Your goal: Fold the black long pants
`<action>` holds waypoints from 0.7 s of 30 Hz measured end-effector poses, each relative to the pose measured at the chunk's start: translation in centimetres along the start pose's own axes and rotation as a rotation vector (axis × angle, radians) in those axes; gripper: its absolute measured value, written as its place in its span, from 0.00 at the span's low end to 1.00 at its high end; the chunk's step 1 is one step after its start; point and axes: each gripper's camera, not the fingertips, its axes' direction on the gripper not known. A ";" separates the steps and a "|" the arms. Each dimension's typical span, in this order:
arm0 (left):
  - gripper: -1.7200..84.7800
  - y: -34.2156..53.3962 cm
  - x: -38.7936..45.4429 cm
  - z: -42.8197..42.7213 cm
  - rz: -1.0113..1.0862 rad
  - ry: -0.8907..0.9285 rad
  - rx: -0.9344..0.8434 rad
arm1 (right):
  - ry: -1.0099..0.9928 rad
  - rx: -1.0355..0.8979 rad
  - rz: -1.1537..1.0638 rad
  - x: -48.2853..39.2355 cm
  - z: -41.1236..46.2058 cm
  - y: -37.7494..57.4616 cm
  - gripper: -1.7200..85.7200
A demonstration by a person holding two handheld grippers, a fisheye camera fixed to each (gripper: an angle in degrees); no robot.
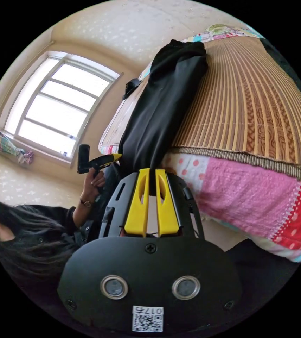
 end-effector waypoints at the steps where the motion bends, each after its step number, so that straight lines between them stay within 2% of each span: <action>1: 0.08 0.3 -0.1 0.0 0.010 -0.001 -0.017 | -0.009 -0.041 -0.027 -0.2 -0.1 0.1 0.07; 2: 0.08 1.0 -0.4 -0.1 0.017 -0.003 -0.027 | -0.008 -0.098 -0.072 -0.6 -0.3 0.3 0.07; 4: 0.09 2.0 -1.1 -0.4 -0.004 0.019 0.020 | 0.024 -0.089 -0.087 -0.8 -0.8 1.0 0.07; 6: 0.12 3.2 -2.5 -1.7 -0.060 0.079 0.154 | 0.040 0.032 -0.008 0.4 -2.4 2.0 0.09; 9: 0.14 3.7 -3.6 -2.5 -0.041 0.159 0.259 | -0.050 0.199 0.058 2.4 -5.4 3.0 0.11; 12: 0.16 3.1 -3.6 0.4 -0.029 0.103 0.153 | -0.089 0.185 0.095 4.0 -5.0 3.0 0.11; 16: 0.15 4.0 -2.8 2.2 -0.028 0.076 0.164 | -0.150 0.160 0.063 3.5 -2.9 2.7 0.11; 18: 0.11 4.7 -3.1 2.9 -0.055 0.040 0.127 | -0.138 0.188 0.094 3.5 -3.0 3.1 0.08; 19: 0.09 4.8 -3.2 3.0 -0.052 0.064 0.117 | -0.173 0.185 0.096 3.7 -3.2 3.2 0.08; 21: 0.08 5.7 -2.6 1.9 0.010 0.226 0.135 | -0.367 0.243 0.053 3.6 -5.2 4.2 0.06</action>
